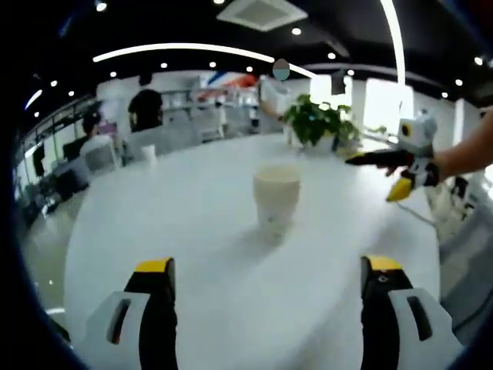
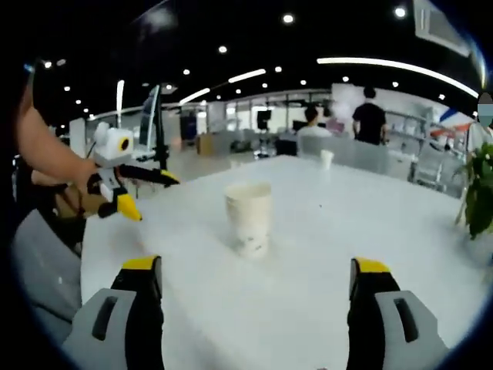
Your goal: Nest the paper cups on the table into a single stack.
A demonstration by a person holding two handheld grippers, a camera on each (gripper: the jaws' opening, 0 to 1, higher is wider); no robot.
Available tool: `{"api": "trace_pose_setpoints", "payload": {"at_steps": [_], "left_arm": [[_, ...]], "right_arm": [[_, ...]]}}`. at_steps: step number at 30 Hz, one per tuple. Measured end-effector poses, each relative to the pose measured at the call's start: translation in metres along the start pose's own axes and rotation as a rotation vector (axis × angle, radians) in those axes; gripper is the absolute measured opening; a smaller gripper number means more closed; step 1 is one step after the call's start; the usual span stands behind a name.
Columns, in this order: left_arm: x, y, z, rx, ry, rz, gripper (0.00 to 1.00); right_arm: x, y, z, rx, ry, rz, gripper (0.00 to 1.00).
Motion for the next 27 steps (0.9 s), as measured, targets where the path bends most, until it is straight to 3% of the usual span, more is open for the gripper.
{"api": "trace_pose_setpoints", "payload": {"at_steps": [9,16,22,27], "left_arm": [[0.022,-0.044,0.026,-0.008,-0.078,0.033,0.98],[0.029,-0.075,0.026,-0.035,-0.078,0.049,0.98],[0.045,-0.093,0.033,-0.057,-0.063,0.029,0.98],[0.056,-0.109,0.037,-0.071,-0.083,0.037,0.98]], "right_arm": [[0.013,-0.037,-0.026,0.02,0.039,0.019,1.0],[0.033,-0.068,-0.042,0.027,0.059,0.005,1.0],[0.032,-0.08,-0.048,0.038,0.058,0.024,1.0],[0.043,-0.088,-0.058,0.031,0.021,0.003,1.0]]}}
Point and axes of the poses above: the point that each gripper's makers call its tool centre point, and the gripper's own axes: y roughly forward along the fingers, z roughly to its right, x roughly out of its underside, the point moved 2 cm from there along -y, roughly backward along the fingers, and after that the axes turned 5 degrees about -z, right-handed, at the moved point
